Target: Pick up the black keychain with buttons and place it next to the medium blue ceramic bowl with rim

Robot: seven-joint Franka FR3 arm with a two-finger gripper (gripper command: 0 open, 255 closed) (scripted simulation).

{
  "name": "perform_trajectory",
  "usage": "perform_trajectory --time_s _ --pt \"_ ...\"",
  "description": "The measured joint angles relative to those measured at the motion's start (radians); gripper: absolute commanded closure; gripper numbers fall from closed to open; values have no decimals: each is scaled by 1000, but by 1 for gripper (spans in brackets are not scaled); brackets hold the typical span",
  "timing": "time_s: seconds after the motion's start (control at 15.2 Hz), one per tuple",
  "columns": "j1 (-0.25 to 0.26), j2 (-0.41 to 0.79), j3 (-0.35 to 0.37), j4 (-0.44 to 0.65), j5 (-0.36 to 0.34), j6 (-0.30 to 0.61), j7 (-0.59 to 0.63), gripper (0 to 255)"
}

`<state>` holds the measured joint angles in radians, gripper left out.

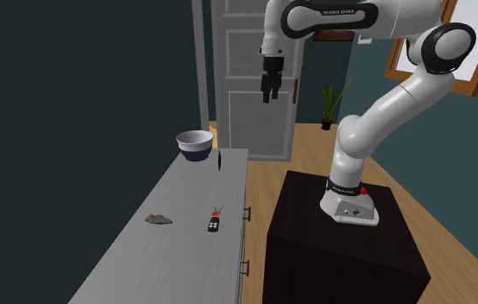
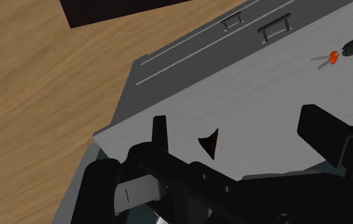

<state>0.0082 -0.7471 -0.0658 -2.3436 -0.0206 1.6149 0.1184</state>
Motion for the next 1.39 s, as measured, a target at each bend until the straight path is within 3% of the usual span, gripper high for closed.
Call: perform_trajectory --time_s 0.26,0.73,1.39 --pt "12 1 36 -38 23 39 45 0" --pt "62 41 174 -146 108 191 207 0" --pt "121 238 376 -188 193 444 437 0"
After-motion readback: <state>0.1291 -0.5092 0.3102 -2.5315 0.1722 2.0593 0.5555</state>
